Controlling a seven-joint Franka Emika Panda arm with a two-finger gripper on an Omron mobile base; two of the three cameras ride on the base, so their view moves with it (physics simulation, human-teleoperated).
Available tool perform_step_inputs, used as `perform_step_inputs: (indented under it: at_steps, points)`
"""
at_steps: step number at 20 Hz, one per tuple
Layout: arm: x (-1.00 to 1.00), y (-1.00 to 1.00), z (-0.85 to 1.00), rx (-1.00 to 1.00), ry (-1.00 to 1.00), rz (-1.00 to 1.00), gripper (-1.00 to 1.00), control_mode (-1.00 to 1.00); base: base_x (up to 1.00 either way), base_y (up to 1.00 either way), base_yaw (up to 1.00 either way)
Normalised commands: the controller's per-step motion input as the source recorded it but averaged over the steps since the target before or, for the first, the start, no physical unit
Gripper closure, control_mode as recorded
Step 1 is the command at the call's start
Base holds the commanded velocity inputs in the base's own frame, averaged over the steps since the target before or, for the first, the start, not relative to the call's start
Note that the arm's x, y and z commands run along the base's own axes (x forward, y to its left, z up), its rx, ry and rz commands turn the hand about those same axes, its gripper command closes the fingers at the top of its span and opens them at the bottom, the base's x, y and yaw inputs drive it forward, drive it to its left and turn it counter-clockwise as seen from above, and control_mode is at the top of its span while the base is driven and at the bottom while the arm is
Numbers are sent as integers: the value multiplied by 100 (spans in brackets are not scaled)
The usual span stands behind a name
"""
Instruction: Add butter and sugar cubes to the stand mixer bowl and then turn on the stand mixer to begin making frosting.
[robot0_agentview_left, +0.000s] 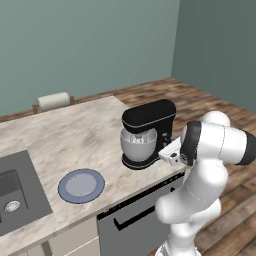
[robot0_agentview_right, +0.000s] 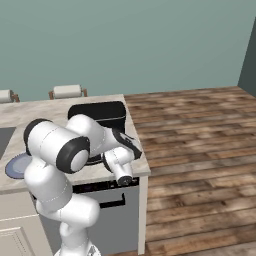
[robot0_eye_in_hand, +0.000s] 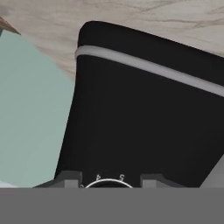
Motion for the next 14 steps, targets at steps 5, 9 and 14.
perform_step_inputs:
  at_steps: [5, 9, 14]
  points:
    - [24, 0, 40, 15, 0, 14, 100, -100, 0, 0, 0]
    - [38, 0, 43, 16, 6, 25, 100, -100, 0, 0, 0]
    - [39, 0, 45, 17, 3, 28, 100, -100, 0, 0, 0]
